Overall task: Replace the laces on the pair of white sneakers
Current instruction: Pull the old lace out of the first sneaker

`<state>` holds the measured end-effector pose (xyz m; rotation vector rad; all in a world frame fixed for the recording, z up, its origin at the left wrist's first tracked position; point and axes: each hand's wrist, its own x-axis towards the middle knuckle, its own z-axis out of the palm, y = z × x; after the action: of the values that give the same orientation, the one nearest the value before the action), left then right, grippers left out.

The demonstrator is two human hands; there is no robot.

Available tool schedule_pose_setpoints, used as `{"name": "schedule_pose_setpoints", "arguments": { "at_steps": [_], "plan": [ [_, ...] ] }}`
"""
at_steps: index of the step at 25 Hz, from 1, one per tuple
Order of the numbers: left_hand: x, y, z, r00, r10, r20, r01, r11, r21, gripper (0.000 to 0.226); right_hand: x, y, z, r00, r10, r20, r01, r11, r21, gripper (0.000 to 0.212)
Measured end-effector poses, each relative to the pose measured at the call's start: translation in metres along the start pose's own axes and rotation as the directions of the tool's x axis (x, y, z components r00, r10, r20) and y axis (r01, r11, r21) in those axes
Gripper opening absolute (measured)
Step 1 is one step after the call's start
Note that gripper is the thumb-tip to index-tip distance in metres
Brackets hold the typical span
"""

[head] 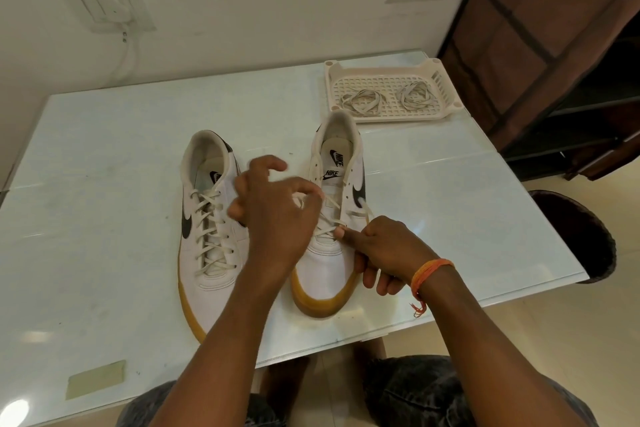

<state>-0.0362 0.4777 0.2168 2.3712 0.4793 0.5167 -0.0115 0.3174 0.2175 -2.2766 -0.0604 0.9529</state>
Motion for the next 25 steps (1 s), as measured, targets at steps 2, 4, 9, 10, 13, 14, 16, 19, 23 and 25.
{"name": "schedule_pose_setpoints", "arguments": {
  "at_steps": [2, 4, 9, 10, 13, 14, 16, 19, 23, 25],
  "plan": [
    [0.014, -0.013, -0.012, 0.985, -0.165, -0.056, 0.157, 0.978, -0.136, 0.020, 0.000, 0.000, 0.000, 1.000, -0.002, 0.000, 0.002, 1.000, 0.009, 0.069],
    [0.024, -0.024, -0.024, 0.929, -0.353, -0.110, 0.304, 0.899, -0.314, 0.009, 0.000, 0.000, 0.000, 1.000, 0.000, 0.005, 0.000, 1.000, 0.019, 0.068],
    [0.009, -0.012, -0.024, 0.977, -0.145, -0.153, 0.171, 0.970, 0.173, 0.034, 0.000, -0.002, 0.000, 1.000, 0.012, 0.005, -0.013, 1.000, 0.022, 0.068],
    [0.006, -0.008, -0.020, 0.993, 0.001, -0.115, 0.023, 0.978, 0.205, 0.037, 0.000, -0.002, 0.000, 1.000, 0.013, 0.004, -0.013, 1.000, 0.014, 0.068],
    [-0.007, -0.003, 0.001, 0.949, 0.297, 0.105, -0.315, 0.894, 0.318, 0.022, 0.000, -0.002, 0.001, 1.000, 0.009, -0.009, -0.009, 1.000, -0.006, 0.067],
    [-0.012, -0.002, 0.007, 0.936, 0.310, 0.165, -0.350, 0.866, 0.357, 0.020, 0.000, -0.002, 0.001, 1.000, 0.009, -0.011, -0.009, 1.000, -0.005, 0.068],
    [-0.018, -0.001, 0.013, 0.937, 0.277, 0.215, -0.342, 0.858, 0.383, 0.021, 0.000, -0.003, 0.001, 1.000, 0.007, -0.009, -0.007, 1.000, -0.011, 0.068],
    [-0.013, -0.003, 0.012, 0.948, 0.294, 0.126, -0.319, 0.898, 0.302, 0.011, 0.000, -0.003, 0.000, 1.000, 0.008, -0.012, -0.008, 1.000, -0.020, 0.068],
    [-0.003, -0.003, -0.001, 0.986, 0.168, -0.003, -0.167, 0.978, 0.123, 0.004, 0.000, -0.002, -0.002, 1.000, -0.002, -0.007, 0.002, 1.000, -0.023, 0.069],
    [0.007, -0.012, -0.010, 0.999, 0.015, -0.036, -0.015, 1.000, 0.008, 0.007, 0.000, -0.001, -0.002, 1.000, 0.001, -0.004, -0.001, 1.000, -0.008, 0.068]
  ]
}}
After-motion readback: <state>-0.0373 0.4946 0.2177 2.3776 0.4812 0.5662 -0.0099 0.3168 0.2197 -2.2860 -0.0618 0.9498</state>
